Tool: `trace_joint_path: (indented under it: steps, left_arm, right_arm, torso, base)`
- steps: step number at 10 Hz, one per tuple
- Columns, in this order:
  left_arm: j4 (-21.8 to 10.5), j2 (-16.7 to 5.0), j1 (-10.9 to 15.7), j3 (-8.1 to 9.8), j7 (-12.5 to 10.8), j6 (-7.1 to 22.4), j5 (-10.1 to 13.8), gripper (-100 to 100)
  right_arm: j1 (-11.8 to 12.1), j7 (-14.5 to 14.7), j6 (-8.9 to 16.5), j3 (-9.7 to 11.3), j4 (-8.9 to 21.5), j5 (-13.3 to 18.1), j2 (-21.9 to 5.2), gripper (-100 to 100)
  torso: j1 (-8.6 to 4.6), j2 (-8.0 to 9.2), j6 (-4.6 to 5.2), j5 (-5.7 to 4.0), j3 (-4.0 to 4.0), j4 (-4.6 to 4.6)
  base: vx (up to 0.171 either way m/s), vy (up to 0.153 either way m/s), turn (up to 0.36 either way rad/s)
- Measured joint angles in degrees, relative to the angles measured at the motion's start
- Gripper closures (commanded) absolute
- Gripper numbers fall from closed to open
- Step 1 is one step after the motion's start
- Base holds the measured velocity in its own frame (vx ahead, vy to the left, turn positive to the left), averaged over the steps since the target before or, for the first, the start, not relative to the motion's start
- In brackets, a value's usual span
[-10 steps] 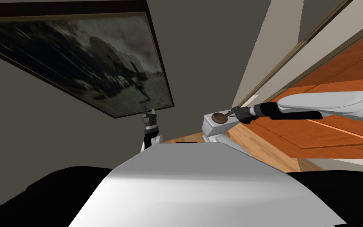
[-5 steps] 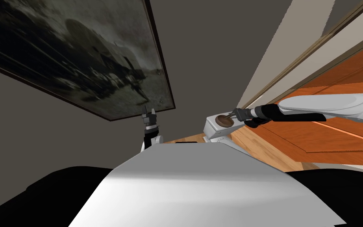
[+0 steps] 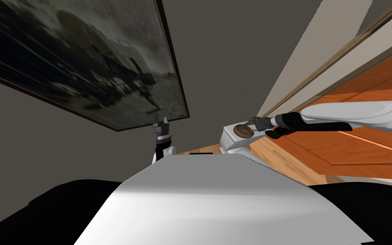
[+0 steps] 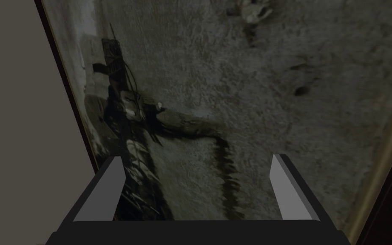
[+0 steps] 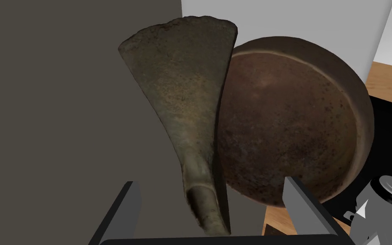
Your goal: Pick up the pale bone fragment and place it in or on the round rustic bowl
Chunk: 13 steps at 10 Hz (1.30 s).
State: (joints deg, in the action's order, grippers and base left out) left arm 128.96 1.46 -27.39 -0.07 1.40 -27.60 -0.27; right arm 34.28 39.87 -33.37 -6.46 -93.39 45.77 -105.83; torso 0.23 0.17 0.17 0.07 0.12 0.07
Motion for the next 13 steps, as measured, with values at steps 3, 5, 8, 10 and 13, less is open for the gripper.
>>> trace_joint_path:
  steps: [3,5,8,10,13]
  left_arm:
    - [0.0,0.0,0.0,0.0,0.0,0.0,0.0,0]
    - [0.0,0.0,0.0,0.0,0.0,0.0,0.0,0]
    - [0.0,0.0,0.0,0.0,0.0,0.0,0.0,0]
    - [0.0,0.0,0.0,0.0,0.0,0.0,0.0,0]
    - [0.0,0.0,0.0,0.0,0.0,0.0,0.0,0]
  right_arm:
    - [-1.1,-0.3,-0.6,0.3,0.2,-0.9,-1.3,-100]
    - [-0.1,-2.3,-2.3,-2.7,0.1,-0.1,-2.1,-100]
    - [-1.5,-2.0,-3.4,-2.3,0.5,-3.4,-5.5,-100]
    - [-2.7,-4.3,-4.4,-3.0,0.0,-1.6,-5.7,0]
    - [-2.7,-4.3,-4.4,-3.0,0.0,-1.7,-5.7,0]
  torso:
    - [-0.03,0.01,0.01,0.01,0.01,0.01]
    - [-0.05,0.02,0.0,-0.01,0.01,0.0]
    - [-0.05,0.02,0.0,-0.01,0.01,0.0]
    - [-0.02,0.02,0.0,-0.02,0.01,0.0]
    - [0.0,0.01,0.0,-0.01,0.01,0.0]
  base:
    - [-0.001,-0.012,-0.052]
    - [-0.002,-0.016,-0.031]
    - [-0.001,-0.018,-0.058]
    - [0.0,-0.003,-0.005]
    - [0.0,0.0,0.0]
